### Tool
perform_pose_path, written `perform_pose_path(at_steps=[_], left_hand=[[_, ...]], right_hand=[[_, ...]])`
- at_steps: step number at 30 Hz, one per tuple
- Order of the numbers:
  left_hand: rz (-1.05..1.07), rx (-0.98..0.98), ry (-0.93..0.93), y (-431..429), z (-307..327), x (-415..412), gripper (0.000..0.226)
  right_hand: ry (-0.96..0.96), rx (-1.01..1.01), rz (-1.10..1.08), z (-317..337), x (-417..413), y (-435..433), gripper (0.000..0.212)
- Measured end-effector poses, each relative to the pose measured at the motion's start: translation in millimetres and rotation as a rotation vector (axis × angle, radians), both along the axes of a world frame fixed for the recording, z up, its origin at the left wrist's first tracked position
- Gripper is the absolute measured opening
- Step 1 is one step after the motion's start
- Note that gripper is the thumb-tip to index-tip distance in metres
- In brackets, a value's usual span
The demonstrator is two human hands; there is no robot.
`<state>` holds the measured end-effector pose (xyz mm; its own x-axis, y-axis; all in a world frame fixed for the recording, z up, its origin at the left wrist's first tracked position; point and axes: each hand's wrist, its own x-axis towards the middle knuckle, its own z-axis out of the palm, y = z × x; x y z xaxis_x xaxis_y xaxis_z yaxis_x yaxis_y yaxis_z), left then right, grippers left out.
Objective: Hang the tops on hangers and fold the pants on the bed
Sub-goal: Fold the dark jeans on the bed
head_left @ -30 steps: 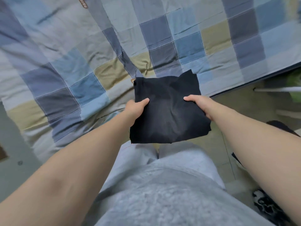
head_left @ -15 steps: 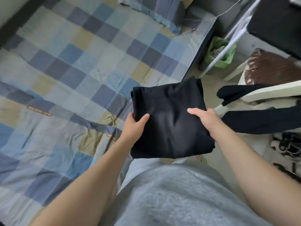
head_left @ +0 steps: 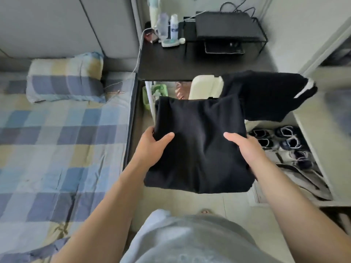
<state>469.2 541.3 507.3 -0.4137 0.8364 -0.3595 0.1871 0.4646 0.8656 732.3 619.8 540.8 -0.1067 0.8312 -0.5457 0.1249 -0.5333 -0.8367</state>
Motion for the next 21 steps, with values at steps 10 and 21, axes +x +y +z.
perform_pose_path(at_steps=[10, 21], left_hand=[[-0.393, 0.178, 0.12, 151.1, 74.4, 184.5, 0.063], [-0.835, 0.233, 0.099, 337.9, 80.2, 379.3, 0.058]], right_hand=[[0.138, 0.042, -0.343, 25.9, 205.2, 64.5, 0.032], [0.156, 0.061, -0.791, -4.3, 362.0, 137.6, 0.073]])
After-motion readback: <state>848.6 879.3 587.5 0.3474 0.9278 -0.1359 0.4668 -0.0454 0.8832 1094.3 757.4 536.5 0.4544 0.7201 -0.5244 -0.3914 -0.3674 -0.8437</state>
